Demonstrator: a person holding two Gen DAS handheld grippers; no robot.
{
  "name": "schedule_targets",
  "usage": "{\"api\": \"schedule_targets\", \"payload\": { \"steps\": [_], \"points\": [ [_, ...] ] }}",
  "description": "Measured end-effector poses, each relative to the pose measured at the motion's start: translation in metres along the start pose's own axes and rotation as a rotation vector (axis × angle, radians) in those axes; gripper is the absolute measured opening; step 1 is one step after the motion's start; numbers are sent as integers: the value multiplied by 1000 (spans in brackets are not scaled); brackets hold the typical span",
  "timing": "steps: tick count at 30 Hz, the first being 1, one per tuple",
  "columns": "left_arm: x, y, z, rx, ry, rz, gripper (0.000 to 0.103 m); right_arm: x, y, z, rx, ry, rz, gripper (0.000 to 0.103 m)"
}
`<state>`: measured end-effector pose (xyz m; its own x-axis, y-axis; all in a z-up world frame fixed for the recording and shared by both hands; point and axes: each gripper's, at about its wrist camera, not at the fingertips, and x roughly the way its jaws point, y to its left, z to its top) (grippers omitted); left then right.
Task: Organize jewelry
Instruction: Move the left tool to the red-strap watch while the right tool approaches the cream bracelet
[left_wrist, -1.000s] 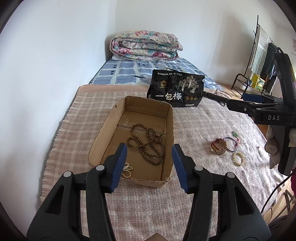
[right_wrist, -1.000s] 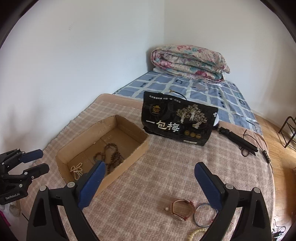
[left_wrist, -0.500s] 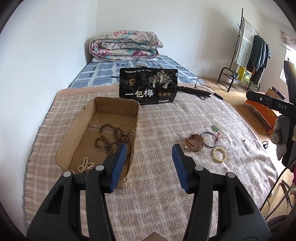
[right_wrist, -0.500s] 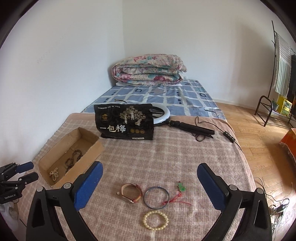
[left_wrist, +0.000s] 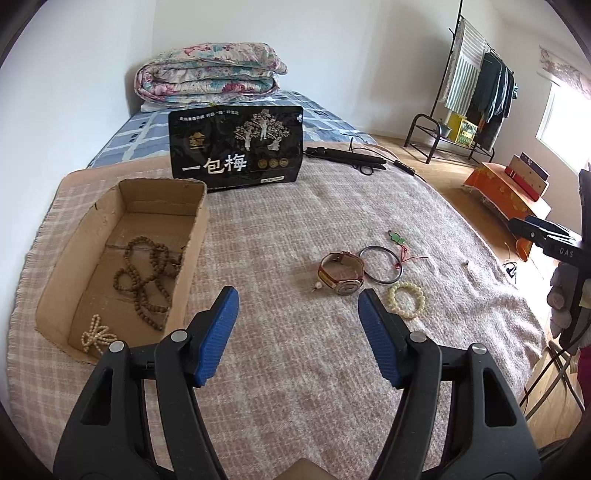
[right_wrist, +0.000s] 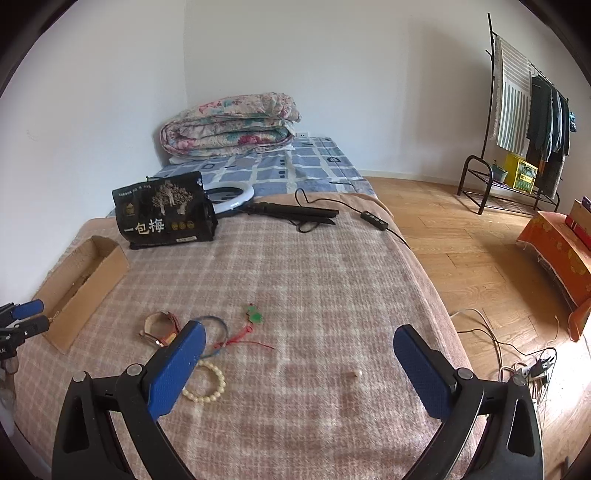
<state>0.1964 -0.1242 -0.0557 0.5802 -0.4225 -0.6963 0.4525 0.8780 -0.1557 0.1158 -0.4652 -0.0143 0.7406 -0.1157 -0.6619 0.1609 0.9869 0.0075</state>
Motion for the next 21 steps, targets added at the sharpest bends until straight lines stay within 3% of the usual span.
{"api": "schedule_targets", "payload": {
  "steps": [7,21],
  "points": [
    [40,-25,2,49,38,-27,69,11,-1,-32,-51,46,12,103],
    [113,-44,3,55,100,-63,69,45,50,-61,-171,97,133,101]
  ]
}}
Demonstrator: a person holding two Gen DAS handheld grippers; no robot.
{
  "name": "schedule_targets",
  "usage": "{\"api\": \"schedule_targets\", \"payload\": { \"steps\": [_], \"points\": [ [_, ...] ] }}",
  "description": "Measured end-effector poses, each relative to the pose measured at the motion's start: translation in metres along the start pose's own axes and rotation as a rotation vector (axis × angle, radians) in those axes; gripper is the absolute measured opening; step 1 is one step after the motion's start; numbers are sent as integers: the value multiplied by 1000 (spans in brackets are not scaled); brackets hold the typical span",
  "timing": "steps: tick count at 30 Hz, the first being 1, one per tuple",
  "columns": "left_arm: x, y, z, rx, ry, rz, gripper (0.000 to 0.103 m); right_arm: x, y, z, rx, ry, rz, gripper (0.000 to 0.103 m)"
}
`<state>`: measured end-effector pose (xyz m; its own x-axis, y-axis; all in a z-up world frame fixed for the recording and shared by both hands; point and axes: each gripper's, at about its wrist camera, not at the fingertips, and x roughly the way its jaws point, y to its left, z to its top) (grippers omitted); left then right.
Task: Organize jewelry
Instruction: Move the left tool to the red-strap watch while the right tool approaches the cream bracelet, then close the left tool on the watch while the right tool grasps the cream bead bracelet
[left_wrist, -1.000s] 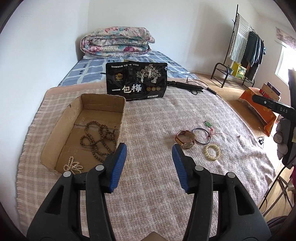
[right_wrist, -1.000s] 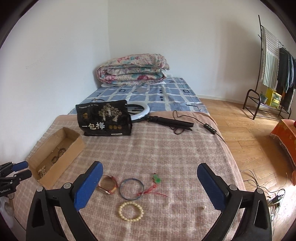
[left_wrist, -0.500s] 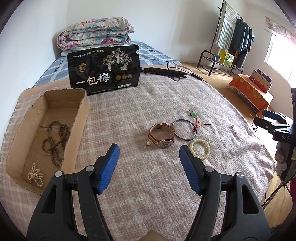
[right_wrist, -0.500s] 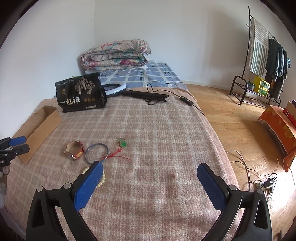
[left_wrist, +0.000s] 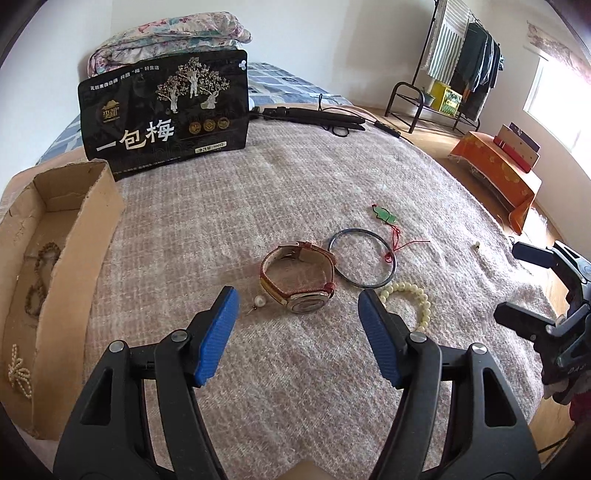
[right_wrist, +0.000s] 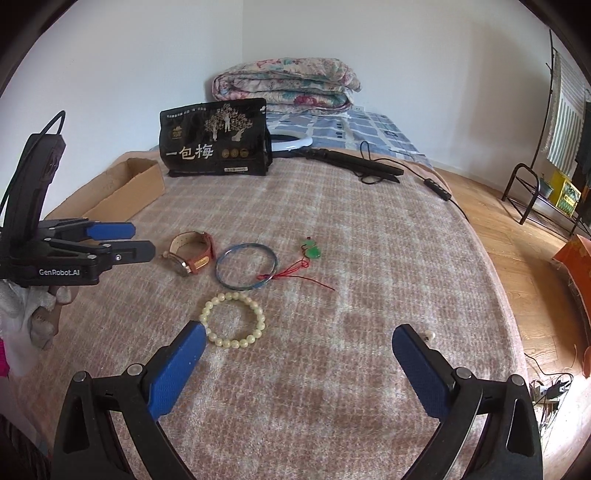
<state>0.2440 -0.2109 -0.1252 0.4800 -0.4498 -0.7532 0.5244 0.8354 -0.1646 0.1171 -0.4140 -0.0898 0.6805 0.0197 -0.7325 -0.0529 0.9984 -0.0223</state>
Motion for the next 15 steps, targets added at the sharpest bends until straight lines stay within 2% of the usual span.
{"api": "schedule_targets", "payload": {
  "steps": [5,15],
  "points": [
    [17,-6,2,5,9,-6,69,23,1,-5,23,55,42,90],
    [41,-14,4,47,15,59,69,64,-1,0,82,145,113,65]
  ]
}}
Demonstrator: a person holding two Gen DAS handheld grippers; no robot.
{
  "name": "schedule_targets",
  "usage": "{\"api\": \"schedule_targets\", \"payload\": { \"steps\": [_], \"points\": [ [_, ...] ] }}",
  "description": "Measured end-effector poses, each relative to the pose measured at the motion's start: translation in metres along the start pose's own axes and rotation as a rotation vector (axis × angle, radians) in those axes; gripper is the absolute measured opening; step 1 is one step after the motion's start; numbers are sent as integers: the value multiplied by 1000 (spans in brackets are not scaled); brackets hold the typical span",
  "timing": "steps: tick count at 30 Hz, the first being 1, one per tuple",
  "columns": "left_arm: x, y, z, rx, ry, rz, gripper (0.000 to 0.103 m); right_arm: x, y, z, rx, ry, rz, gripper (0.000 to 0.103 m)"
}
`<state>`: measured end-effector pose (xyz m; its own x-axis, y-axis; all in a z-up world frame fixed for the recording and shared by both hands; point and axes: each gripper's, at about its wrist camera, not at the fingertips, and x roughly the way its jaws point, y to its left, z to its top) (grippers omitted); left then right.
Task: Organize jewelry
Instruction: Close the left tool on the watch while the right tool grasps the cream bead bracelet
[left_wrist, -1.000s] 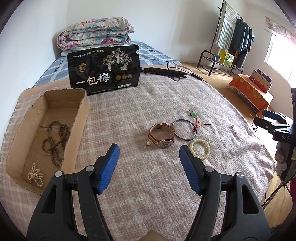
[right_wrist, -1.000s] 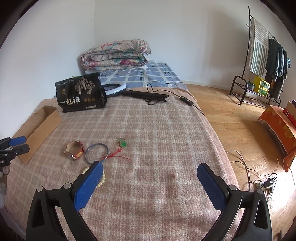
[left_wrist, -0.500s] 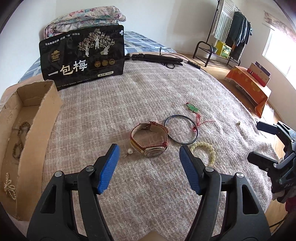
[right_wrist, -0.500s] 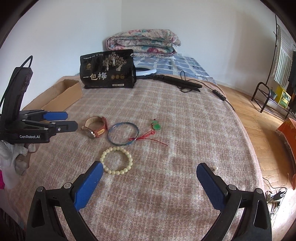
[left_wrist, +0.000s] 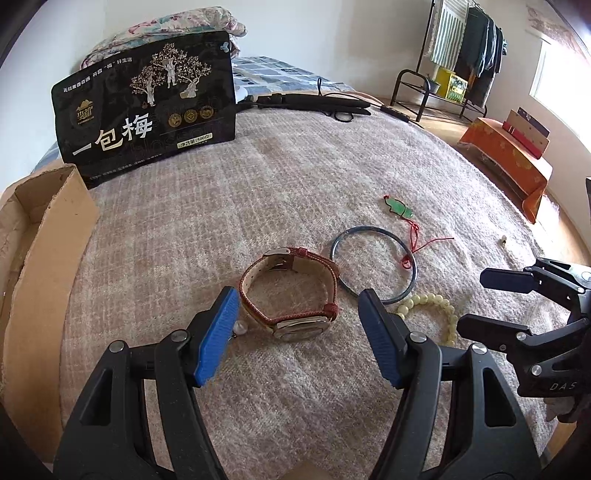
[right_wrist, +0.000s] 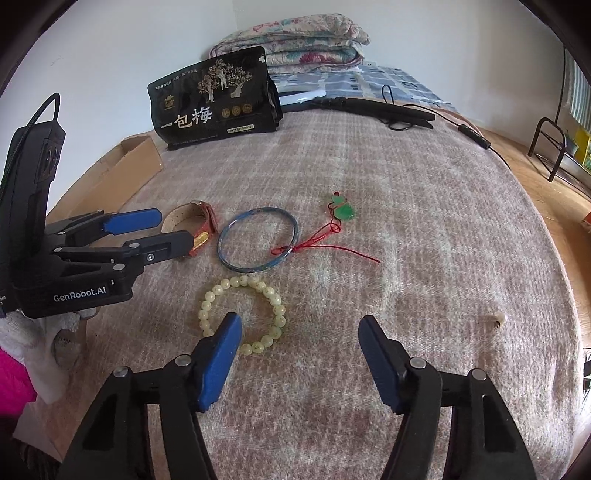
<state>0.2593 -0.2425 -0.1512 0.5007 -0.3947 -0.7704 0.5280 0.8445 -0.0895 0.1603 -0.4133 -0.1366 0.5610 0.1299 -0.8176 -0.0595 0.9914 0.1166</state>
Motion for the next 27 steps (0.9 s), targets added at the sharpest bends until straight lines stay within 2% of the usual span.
{"api": "schedule_targets", "payload": {
  "steps": [8,14,16,18,21,23,27],
  "points": [
    [12,-3,-1,14,0,48,69,11,6,4,-19,22,5,45],
    [19,-2,-2,8,9,59,69,17,14,8,-43,31,19,38],
    [19,-2,-2,9,10,59,62,20,17,9,-55,38,20,36],
    [20,-2,-2,9,13,59,61,24,19,11,-63,50,18,32],
    [20,-2,-2,13,11,60,61,28,20,12,-67,59,19,21],
    [19,-2,-2,15,8,60,60,29,20,12,-66,60,19,7],
    [16,-2,-2,20,-2,60,59,26,20,11,-59,53,28,5]
  ]
}}
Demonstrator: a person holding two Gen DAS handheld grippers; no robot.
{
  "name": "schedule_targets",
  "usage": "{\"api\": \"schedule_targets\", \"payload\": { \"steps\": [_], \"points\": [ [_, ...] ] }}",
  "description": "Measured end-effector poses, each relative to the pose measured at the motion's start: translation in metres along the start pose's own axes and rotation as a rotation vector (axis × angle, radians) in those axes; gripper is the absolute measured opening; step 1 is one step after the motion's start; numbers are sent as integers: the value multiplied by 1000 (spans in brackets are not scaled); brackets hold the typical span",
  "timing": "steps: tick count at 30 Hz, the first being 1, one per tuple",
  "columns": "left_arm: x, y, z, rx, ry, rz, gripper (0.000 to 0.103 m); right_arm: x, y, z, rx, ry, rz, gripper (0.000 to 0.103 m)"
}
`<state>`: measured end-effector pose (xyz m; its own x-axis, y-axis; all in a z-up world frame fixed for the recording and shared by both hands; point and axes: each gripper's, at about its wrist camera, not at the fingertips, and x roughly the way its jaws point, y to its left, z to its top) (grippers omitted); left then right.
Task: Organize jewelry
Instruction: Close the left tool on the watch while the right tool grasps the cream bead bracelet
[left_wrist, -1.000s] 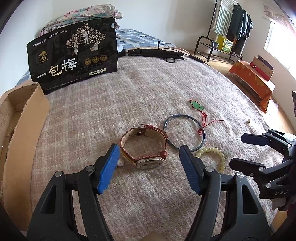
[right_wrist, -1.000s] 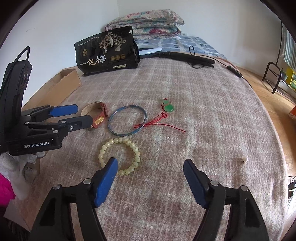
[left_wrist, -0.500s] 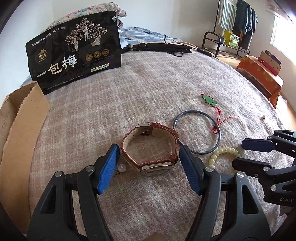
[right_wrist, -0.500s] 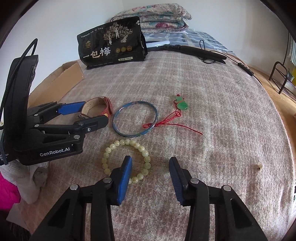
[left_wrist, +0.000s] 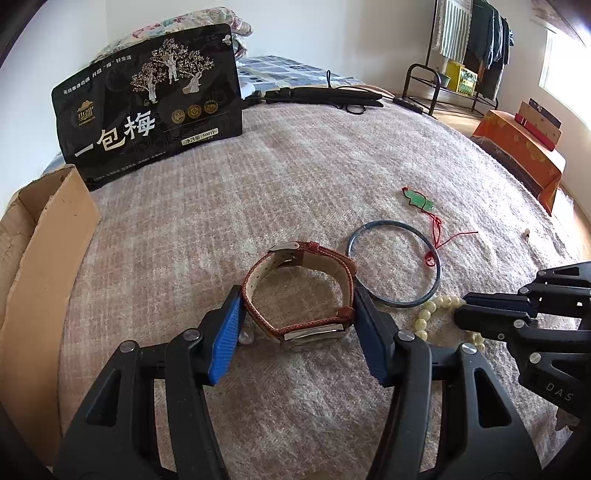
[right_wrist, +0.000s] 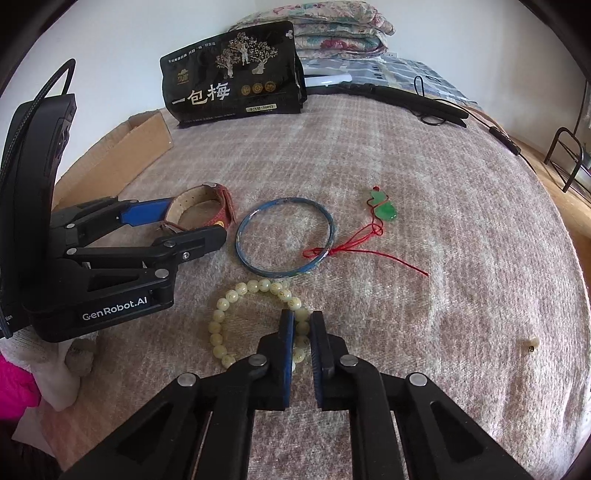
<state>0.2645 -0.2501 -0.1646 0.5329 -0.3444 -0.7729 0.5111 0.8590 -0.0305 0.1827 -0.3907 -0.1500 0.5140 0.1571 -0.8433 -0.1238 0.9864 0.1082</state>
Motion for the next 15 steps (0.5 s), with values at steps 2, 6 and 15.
{"api": "schedule_targets", "payload": {
  "steps": [2,6,15],
  "points": [
    [-4,0,0,4,-9,0,59,-3,-1,-1,8,-8,4,5],
    [-15,1,1,4,-29,-1,59,-12,-3,-2,28,-30,8,5],
    [-47,8,3,-1,-75,2,59,-43,0,2,30,-84,3,5]
  ]
}}
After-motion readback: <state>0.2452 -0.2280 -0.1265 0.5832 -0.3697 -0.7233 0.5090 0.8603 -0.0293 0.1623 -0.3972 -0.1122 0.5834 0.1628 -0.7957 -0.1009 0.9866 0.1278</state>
